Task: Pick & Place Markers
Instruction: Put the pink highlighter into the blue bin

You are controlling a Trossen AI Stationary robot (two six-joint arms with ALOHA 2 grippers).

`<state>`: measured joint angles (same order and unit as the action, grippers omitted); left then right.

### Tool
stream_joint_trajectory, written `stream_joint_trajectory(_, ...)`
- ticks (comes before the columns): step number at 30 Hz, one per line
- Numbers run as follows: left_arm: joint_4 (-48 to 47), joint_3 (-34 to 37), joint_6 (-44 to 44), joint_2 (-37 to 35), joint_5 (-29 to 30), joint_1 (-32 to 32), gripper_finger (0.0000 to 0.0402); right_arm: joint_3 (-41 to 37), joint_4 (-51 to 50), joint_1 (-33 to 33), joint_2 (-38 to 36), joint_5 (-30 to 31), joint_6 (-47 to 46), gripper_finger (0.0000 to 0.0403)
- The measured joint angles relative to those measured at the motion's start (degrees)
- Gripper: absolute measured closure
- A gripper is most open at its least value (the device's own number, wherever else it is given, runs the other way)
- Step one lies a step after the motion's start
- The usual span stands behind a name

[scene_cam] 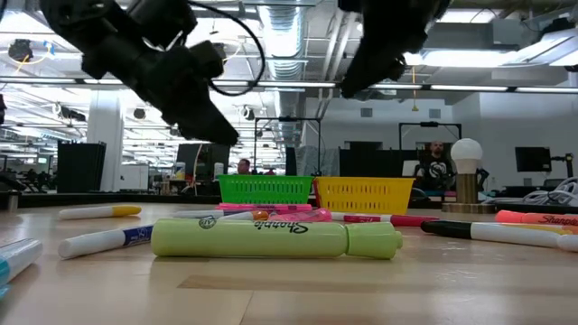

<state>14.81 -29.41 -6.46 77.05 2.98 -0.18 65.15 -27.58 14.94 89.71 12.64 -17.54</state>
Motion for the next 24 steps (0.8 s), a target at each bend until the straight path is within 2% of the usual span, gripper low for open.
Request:
stream_joint_trajectory(8,6.7,0.0,-1.2,8.7,0.0,-1.9,0.0247,-3.9,1.9,0.0,0.0,-0.1,-0.8,0.0311)
stream_joint_trajectory(24,7.6,-0.1,-1.8,17.0,0.0,-2.0,0.0247,-4.8,2.8,0.0,0.0,-0.2,-1.4,0.0311)
